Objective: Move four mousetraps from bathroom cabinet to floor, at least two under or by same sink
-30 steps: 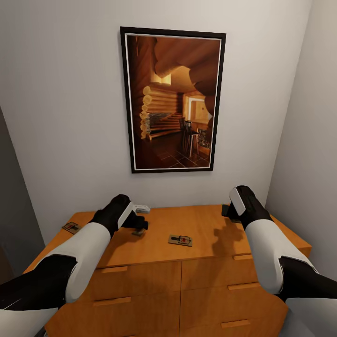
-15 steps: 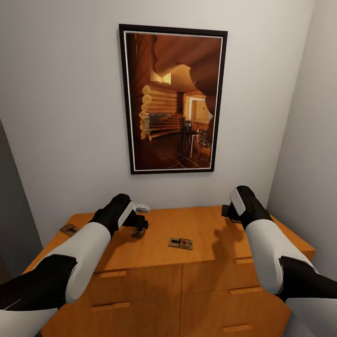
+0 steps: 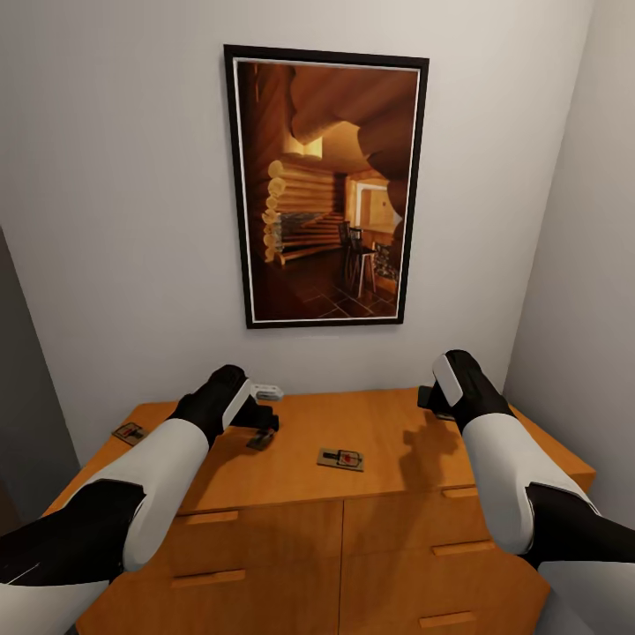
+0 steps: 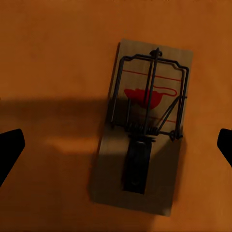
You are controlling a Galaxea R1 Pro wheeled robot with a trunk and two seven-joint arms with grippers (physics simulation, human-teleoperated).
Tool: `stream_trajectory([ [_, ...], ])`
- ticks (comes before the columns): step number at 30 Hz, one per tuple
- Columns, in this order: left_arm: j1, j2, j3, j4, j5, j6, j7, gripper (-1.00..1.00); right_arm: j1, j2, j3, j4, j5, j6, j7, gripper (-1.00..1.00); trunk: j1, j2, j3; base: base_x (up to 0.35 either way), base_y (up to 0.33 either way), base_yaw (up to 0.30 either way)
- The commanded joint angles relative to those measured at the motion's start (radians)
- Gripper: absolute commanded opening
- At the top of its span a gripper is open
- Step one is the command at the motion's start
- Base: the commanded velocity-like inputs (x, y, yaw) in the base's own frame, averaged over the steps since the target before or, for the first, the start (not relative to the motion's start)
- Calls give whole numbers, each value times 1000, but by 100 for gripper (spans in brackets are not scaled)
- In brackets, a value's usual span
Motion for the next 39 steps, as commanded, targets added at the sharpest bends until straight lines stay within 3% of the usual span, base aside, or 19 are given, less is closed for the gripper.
stream_trajectory([
  [1, -1, 1, -6, -1, 0, 4, -4, 100, -1, 1, -4, -1, -12, 0, -9, -100, 0, -1, -1, 0, 0, 0],
  [39, -1, -14, -7, 87, -2, 3, -4, 100, -1, 2, -4, -1, -12, 0, -9, -100, 0, -1, -1, 0, 0, 0],
])
